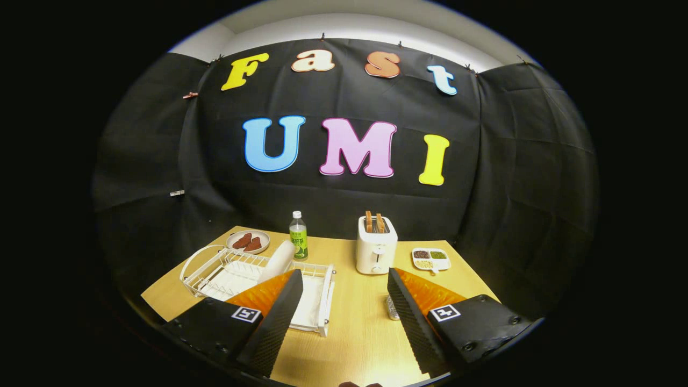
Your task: Take the plate from the dish rack, then take the spoon from the basket and place it into the plate.
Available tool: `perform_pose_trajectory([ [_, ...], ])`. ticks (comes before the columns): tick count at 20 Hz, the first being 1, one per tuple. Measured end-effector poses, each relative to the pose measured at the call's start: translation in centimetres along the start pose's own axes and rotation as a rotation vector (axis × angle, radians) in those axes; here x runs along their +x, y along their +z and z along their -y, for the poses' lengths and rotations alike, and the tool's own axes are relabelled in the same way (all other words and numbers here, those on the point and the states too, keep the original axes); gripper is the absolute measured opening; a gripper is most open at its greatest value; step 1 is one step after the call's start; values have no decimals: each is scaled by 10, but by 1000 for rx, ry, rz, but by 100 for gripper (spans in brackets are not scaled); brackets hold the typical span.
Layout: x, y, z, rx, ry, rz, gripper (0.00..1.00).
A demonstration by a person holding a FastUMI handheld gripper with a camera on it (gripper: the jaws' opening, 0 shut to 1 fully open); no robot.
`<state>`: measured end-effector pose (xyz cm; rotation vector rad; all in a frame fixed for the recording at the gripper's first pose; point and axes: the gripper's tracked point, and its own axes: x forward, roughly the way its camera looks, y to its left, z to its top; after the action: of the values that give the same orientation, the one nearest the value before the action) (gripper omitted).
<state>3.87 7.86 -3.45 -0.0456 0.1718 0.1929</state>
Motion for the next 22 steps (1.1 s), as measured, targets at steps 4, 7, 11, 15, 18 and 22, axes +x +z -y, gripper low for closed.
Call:
perform_pose_trajectory([
  [4,35,16,-40,25,80,-22,98],
  [7,65,25,-64,69,111,-54,98],
  [11,102,12,-90,108,127,-144,98],
  [15,137,-20,-106,135,120,-289,98],
  [18,156,-55,-109,194,84,-427,99],
  [22,168,-89,-113,284,60,-564,96],
])
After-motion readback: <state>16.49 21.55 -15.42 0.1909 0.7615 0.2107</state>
